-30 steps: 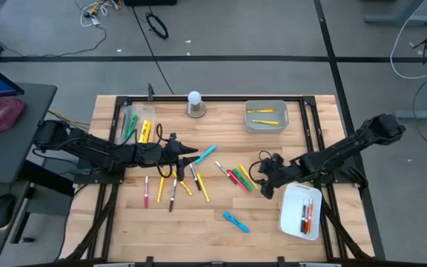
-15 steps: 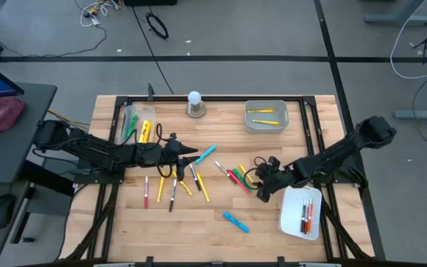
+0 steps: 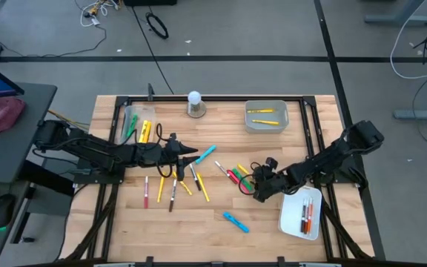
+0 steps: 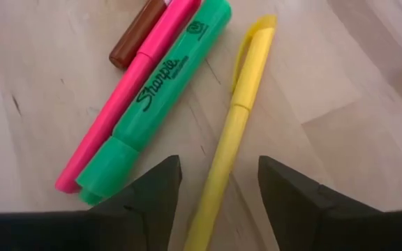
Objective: Pick & Place Markers
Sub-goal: Put the yellow pen into the gray bin
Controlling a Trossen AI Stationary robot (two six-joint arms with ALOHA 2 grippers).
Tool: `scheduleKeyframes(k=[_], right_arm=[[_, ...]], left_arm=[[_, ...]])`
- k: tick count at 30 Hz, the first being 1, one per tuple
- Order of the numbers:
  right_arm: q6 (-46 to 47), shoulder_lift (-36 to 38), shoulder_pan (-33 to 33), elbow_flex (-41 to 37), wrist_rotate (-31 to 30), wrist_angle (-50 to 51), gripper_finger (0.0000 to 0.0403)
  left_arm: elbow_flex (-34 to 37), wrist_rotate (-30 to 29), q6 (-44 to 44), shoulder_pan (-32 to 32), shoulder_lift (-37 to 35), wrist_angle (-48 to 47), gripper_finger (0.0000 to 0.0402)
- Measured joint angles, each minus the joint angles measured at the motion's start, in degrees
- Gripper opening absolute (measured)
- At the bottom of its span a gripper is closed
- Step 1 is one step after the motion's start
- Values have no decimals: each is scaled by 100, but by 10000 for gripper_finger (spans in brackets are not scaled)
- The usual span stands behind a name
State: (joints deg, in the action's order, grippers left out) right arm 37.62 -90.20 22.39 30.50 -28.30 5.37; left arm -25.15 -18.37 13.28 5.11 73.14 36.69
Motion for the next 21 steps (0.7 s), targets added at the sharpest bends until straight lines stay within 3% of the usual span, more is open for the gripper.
scheduleKeyframes(k=[7, 17, 21], right_arm=[[-69, -178, -203, 9, -6, -127, 155], [-273, -235, -422, 11, 132, -153, 19], [-145, -252, -443, 5, -5, -155, 20]], left_arm=[[0, 0, 2, -1, 0, 0, 140], [0, 0, 4, -1, 0, -4, 140], [0, 0, 4, -1, 0, -4, 140]])
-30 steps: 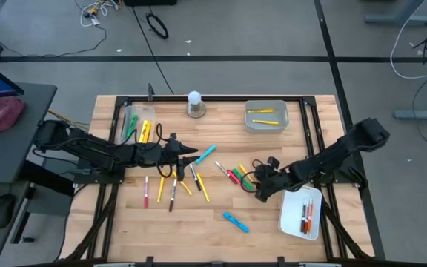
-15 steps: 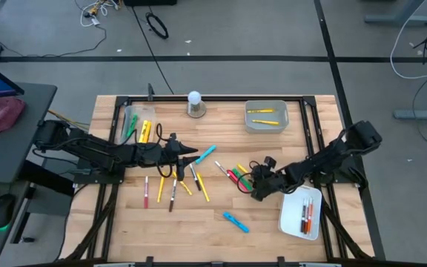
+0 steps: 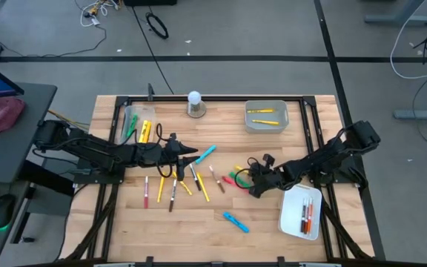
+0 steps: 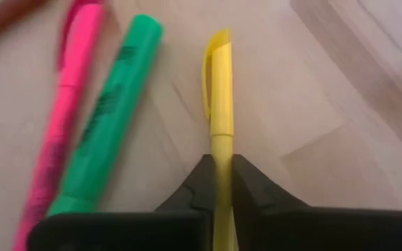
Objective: Pick & Place Markers
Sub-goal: Put the yellow pen into the gray bin
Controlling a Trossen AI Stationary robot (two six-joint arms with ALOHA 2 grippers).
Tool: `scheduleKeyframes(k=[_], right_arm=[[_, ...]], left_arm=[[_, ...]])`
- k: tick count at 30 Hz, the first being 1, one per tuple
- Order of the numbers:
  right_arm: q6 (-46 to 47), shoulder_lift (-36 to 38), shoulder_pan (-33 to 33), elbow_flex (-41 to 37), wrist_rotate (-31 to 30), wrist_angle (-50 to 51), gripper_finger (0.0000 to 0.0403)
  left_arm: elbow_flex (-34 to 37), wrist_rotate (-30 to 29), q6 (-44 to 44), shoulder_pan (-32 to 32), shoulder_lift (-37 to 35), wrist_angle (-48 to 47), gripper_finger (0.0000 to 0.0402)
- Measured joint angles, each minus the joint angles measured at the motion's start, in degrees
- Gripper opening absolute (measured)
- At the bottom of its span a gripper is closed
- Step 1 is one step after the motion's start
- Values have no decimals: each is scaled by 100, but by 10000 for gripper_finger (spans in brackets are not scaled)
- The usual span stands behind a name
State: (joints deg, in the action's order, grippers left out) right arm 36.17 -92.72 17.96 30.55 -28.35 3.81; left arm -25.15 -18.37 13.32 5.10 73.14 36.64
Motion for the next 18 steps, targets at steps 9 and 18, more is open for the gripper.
scheduleKeyframes(k=[9, 18], right_arm=[[102, 443, -17, -76, -306, 304, 15], [-109, 1782, -48, -47, -545, 843, 15]], left_arm=[[0, 0, 0, 0, 0, 0, 140], [0, 0, 3, 0, 0, 0, 140]])
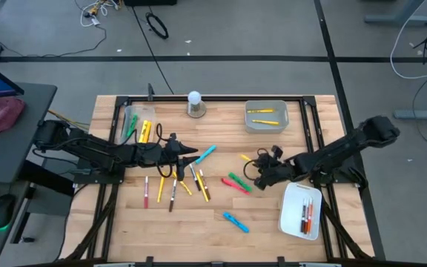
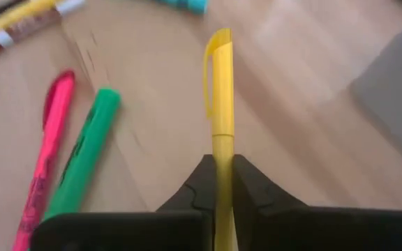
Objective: Pick & Place Markers
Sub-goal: Put the yellow pen into the gray bin
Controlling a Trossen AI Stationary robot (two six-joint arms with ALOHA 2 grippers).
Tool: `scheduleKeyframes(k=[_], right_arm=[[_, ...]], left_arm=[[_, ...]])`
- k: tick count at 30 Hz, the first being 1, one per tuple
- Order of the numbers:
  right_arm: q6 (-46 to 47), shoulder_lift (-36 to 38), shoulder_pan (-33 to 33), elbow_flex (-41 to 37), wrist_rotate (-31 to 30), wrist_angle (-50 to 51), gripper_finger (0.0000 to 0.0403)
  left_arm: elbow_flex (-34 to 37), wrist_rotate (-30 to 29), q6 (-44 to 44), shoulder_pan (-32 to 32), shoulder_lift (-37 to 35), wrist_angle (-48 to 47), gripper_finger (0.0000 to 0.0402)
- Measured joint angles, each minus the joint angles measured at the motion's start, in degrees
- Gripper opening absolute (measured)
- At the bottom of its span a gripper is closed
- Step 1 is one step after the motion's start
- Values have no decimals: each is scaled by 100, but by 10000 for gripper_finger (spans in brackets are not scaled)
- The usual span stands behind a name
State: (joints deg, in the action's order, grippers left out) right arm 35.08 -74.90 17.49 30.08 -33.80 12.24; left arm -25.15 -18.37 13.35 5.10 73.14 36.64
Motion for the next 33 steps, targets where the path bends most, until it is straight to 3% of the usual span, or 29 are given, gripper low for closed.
scheduleKeyframes(k=[4, 8, 13, 16, 20, 26, 33], right_arm=[[-593, 738, -113, 108, -238, 263, 15], [-1372, 1304, -525, 801, -410, 1398, 15], [-2317, 1454, -1640, 1997, -332, 3370, 16], [-3188, 1390, -2524, 2366, 214, 3795, 16], [-4537, 1116, -3754, 2384, 1280, 3906, 17], [-5973, 167, -4810, 2374, 1393, 3796, 17], [-6855, -1092, -5152, 2374, 1547, 3159, 18]], left_arm=[[0, 0, 1, 0, 0, 32, 140], [0, 2, 77, 2, 2, 46, 140], [0, 2, 78, 0, 2, 76, 140], [0, 2, 75, 0, 2, 102, 140], [0, 0, 73, 0, 2, 120, 140], [0, 0, 64, 0, 2, 125, 140], [0, 0, 35, -4, 2, 125, 140]])
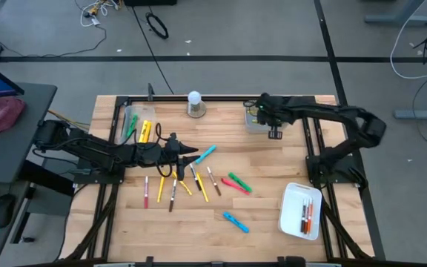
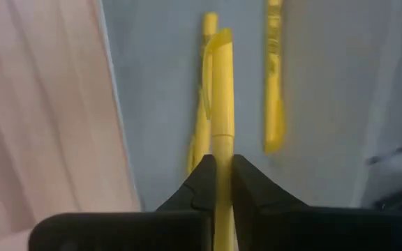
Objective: Pick & Place Markers
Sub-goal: Put the yellow pen into the gray bin, then put the brown marker into the white bin
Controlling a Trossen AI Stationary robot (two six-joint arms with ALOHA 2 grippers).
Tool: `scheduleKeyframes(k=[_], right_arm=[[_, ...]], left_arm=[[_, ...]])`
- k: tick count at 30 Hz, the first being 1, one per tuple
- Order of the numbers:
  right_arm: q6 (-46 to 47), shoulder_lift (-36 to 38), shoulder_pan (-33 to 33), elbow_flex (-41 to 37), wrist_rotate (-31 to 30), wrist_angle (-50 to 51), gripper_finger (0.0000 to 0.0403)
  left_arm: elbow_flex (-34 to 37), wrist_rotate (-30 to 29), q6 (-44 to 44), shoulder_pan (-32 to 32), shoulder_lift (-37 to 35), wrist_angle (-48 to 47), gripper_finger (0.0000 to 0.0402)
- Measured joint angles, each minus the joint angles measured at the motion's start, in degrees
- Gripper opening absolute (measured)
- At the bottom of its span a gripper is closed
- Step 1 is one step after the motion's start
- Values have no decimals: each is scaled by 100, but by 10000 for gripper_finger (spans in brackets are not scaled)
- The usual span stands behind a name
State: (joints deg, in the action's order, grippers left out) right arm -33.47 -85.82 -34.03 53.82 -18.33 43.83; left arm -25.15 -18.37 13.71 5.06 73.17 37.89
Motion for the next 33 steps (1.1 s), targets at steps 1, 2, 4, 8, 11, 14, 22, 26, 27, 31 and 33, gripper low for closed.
scheduleKeyframes(k=[1, 2, 4, 8, 11, 14, 22, 26, 27, 31, 33], right_arm=[[-70, -152, -10, 0, 0, -99, 18], [-118, -293, -10, 0, -6, -199, 18], [-155, -509, -10, 0, -13, -362, 18], [-56, -765, -10, 0, -20, -692, 23], [47, -776, -10, 0, -34, -859, 43], [256, -695, -8, 0, -265, -1045, 80], [979, -93, 123, 0, -698, -1023, 185], [1835, 446, 439, 0, -488, -852, 204], [2035, 595, 559, 0, -322, -844, 205], [2745, 1122, 1220, 0, 555, -969, 198], [3143, 1278, 1694, 0, 768, -1232, 192]], left_arm=[[0, 1, 1, 0, 0, -2, 140], [0, 0, 1, 0, 0, -2, 140], [0, 0, 1, 0, 0, -4, 140], [0, 0, 1, 0, 0, -5, 140], [0, 0, 1, 0, 0, -9, 140], [0, 0, 1, 0, 0, -20, 140], [0, 0, 3, 0, 0, -42, 140], [0, 0, 3, 0, 0, -42, 140], [0, 0, 3, 0, 0, -42, 140], [0, 0, -84, 0, 0, -43, 140], [0, 0, -87, 0, 0, -42, 140]])
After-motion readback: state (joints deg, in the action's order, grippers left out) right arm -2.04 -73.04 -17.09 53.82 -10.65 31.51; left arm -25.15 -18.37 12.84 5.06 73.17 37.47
